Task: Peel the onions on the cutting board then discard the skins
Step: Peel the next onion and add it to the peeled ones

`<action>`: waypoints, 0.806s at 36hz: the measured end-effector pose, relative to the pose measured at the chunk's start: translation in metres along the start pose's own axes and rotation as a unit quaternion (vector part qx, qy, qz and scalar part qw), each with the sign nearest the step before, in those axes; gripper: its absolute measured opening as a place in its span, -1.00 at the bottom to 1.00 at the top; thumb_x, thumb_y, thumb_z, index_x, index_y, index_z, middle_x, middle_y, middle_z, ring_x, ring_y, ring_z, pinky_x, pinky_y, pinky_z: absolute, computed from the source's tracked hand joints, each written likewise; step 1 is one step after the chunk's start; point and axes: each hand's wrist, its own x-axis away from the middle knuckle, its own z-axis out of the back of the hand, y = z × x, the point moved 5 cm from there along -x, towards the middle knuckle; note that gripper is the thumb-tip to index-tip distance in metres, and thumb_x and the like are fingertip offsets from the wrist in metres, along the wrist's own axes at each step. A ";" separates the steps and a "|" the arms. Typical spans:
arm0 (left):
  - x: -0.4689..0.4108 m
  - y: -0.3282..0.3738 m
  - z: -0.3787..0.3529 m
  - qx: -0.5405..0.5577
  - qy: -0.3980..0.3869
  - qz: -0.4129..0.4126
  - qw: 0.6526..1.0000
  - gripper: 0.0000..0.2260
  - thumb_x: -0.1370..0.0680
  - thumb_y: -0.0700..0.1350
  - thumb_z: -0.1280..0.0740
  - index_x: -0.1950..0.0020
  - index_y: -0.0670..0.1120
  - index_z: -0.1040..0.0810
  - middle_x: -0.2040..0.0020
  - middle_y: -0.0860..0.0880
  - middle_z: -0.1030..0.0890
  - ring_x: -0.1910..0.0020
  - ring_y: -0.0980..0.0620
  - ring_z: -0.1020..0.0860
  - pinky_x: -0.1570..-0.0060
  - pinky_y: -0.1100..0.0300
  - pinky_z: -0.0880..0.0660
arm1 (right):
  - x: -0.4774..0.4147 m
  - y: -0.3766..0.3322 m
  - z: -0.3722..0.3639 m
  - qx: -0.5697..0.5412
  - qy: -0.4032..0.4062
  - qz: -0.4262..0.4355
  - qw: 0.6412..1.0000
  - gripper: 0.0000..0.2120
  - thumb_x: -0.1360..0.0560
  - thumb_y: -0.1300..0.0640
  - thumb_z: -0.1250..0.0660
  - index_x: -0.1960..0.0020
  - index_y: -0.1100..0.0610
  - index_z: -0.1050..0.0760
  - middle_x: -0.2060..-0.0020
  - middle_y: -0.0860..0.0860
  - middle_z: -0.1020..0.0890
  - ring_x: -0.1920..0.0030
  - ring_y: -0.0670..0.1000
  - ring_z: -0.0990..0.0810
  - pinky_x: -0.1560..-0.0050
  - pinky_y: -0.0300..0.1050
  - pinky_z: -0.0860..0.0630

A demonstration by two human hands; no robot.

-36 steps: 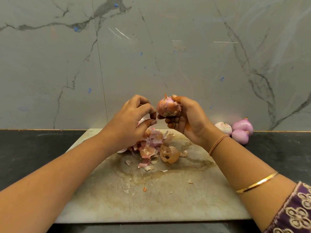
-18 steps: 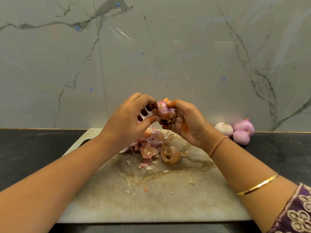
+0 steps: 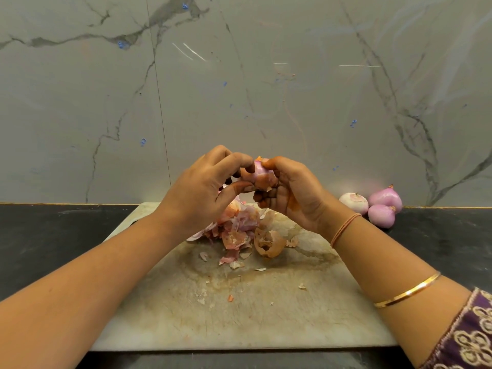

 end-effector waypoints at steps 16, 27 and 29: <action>0.000 0.002 0.002 0.008 0.021 -0.008 1.000 -0.79 -0.50 -0.10 -0.30 -0.07 0.10 -0.35 0.09 0.11 -0.38 0.20 0.20 -0.43 0.26 0.10 -0.53 | -0.001 0.001 0.000 -0.015 0.008 -0.009 1.000 -0.69 -0.60 0.06 -0.13 -0.15 0.27 -0.47 0.25 0.13 -0.60 0.38 -0.04 -0.52 0.35 -0.23 -0.49; -0.002 -0.005 -0.002 0.040 -0.008 0.026 0.999 -0.89 -0.51 -0.09 -0.26 -0.02 0.06 -0.49 0.10 0.22 -0.41 0.16 0.25 -0.43 0.24 0.31 -0.39 | -0.003 0.004 0.003 0.035 0.027 -0.009 0.999 -0.64 -0.60 0.07 -0.15 -0.19 0.34 -0.48 0.15 0.21 -0.64 0.37 -0.01 -0.55 0.33 -0.22 -0.50; -0.002 -0.005 -0.002 0.034 -0.012 0.026 0.999 -0.88 -0.51 -0.09 -0.24 -0.02 0.03 -0.51 0.10 0.21 -0.40 0.14 0.24 -0.43 0.24 0.31 -0.41 | -0.004 0.005 0.003 0.037 0.031 -0.008 0.999 -0.62 -0.59 0.07 -0.16 -0.21 0.35 -0.48 0.12 0.23 -0.64 0.36 0.00 -0.55 0.33 -0.22 -0.51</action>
